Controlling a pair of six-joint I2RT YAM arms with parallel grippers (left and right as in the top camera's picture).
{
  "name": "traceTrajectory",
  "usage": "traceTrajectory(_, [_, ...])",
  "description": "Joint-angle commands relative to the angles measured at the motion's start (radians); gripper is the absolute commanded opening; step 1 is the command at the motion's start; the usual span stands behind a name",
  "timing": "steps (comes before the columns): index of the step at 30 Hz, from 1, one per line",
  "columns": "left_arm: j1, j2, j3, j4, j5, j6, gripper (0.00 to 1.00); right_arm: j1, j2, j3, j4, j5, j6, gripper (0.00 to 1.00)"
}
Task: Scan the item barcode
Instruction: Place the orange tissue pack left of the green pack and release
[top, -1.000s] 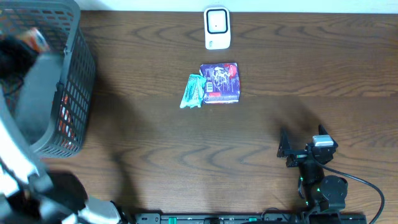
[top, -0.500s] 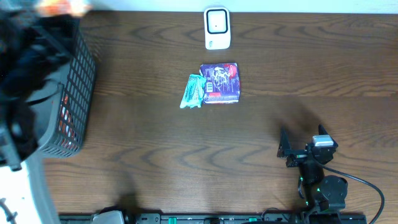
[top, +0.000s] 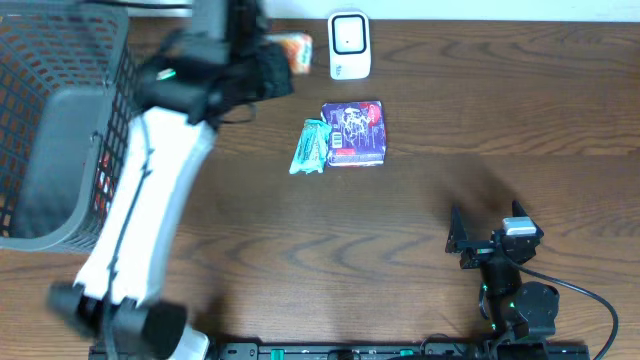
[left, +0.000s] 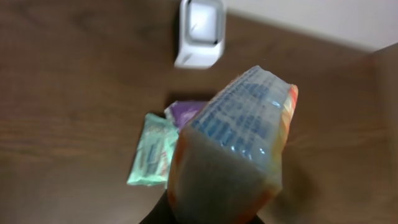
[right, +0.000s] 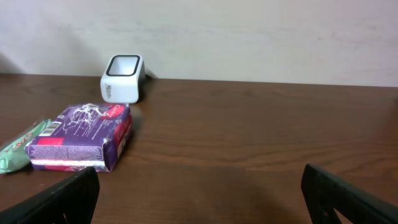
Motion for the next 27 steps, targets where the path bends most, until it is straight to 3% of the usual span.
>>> traceTrajectory(1, [-0.045, 0.114, -0.008, -0.005, -0.186, 0.021, 0.07, -0.004, -0.003, -0.001, -0.005, -0.003, -0.011, 0.99])
traceTrajectory(5, [-0.075, 0.260, -0.008, -0.005, -0.343, 0.021, 0.08, -0.004, -0.003, -0.001, -0.005, -0.003, -0.011, 0.99])
traceTrajectory(12, [-0.085, 0.419, -0.008, -0.062, -0.350, 0.021, 0.08, -0.004, -0.003, -0.001, -0.005, -0.003, -0.011, 0.99])
traceTrajectory(14, [-0.086, 0.439, -0.008, -0.074, -0.341, 0.021, 0.17, -0.004, -0.003, -0.001, -0.005, -0.003, -0.011, 0.99])
traceTrajectory(16, [-0.086, 0.442, -0.008, -0.083, -0.337, 0.021, 0.47, -0.004, -0.003, -0.001, -0.005, -0.003, -0.011, 0.99])
traceTrajectory(18, [-0.086, 0.433, -0.008, -0.085, -0.337, 0.021, 0.64, -0.004, -0.003, -0.001, -0.005, -0.003, -0.011, 0.99])
traceTrajectory(20, [-0.086, 0.420, -0.007, -0.087, -0.337, 0.021, 0.69, -0.004, -0.003, -0.001, -0.005, -0.003, -0.011, 0.99])
traceTrajectory(27, [-0.076, 0.280, -0.005, -0.095, -0.352, 0.082, 0.70, -0.004, -0.003, -0.001, -0.005, -0.003, -0.011, 0.99])
